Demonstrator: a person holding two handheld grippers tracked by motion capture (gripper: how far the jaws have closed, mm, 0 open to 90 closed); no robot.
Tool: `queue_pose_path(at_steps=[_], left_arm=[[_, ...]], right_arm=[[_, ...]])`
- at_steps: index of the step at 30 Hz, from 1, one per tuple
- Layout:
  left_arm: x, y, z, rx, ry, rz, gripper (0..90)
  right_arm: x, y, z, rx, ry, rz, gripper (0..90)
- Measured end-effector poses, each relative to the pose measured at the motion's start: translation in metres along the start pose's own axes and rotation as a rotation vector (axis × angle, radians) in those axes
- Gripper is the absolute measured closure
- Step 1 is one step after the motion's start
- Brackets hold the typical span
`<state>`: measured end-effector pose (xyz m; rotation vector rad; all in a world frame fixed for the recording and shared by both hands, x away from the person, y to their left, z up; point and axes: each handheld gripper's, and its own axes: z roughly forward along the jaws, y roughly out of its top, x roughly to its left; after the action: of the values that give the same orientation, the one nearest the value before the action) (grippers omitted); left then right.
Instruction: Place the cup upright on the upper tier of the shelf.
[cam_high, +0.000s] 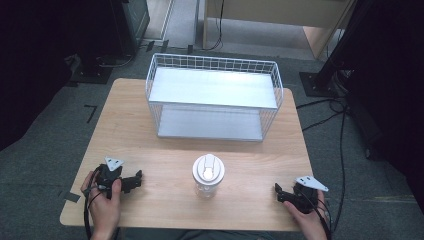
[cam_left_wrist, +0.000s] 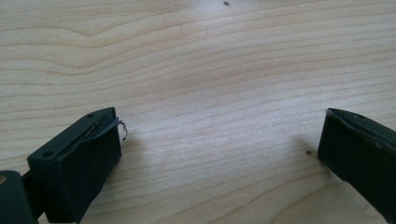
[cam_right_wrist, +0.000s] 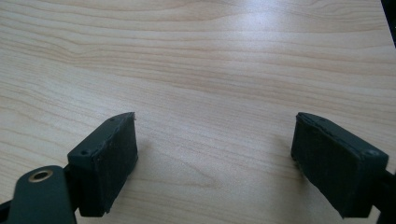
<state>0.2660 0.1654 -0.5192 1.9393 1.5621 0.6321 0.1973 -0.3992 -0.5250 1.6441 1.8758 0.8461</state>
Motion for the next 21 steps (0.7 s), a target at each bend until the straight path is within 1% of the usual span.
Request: queue_pose_path(at_steps=[3, 4, 5, 7, 8, 10, 11, 13, 14, 15, 16, 21], left_arm=[[0.0, 0.0, 0.0, 0.0, 0.0, 0.0, 0.0], [0.0, -0.001, 0.0, -0.003, -0.006, 0.001, 0.0], [0.0, -0.001, -0.001, -0.004, -0.012, 0.009, 0.0], [-0.001, -0.002, -0.001, 0.0, -0.018, 0.02, 0.0], [-0.001, -0.002, -0.001, 0.0, -0.018, 0.02, 0.0], [-0.001, -0.002, -0.002, 0.0, -0.024, 0.025, 0.0], [-0.001, -0.002, -0.002, 0.002, -0.024, 0.025, 0.0], [-0.001, -0.002, -0.002, 0.002, -0.024, 0.026, 0.0], [-0.001, -0.002, -0.002, 0.002, -0.024, 0.026, 0.0], [-0.001, -0.002, -0.002, 0.002, -0.024, 0.026, 0.0], [-0.001, -0.002, -0.002, 0.002, -0.024, 0.025, 0.0], [-0.001, -0.002, -0.002, 0.002, -0.024, 0.026, 0.0]], right_arm=[[0.0, 0.0, 0.0, 0.001, 0.001, -0.001, 13.8], [0.0, 0.0, 0.0, 0.001, 0.003, 0.0, 13.2], [0.0, 0.0, 0.0, 0.005, 0.005, -0.002, 10.7], [0.002, 0.001, 0.003, 0.019, 0.018, -0.023, 3.0], [0.004, 0.002, 0.003, 0.025, 0.023, -0.032, 0.9], [0.008, 0.003, 0.004, 0.04, 0.024, -0.025, 0.3], [0.008, 0.005, 0.004, 0.044, 0.034, -0.022, 0.3], [0.01, 0.006, 0.004, 0.047, 0.035, -0.015, 0.3], [0.014, 0.009, 0.003, 0.043, 0.04, -0.01, 0.4], [0.014, 0.009, 0.003, 0.043, 0.04, -0.01, 0.4], [0.018, 0.013, 0.002, 0.034, 0.053, -0.017, 0.6], [0.03, 0.021, -0.01, -0.027, 0.058, -0.06, 0.6]])
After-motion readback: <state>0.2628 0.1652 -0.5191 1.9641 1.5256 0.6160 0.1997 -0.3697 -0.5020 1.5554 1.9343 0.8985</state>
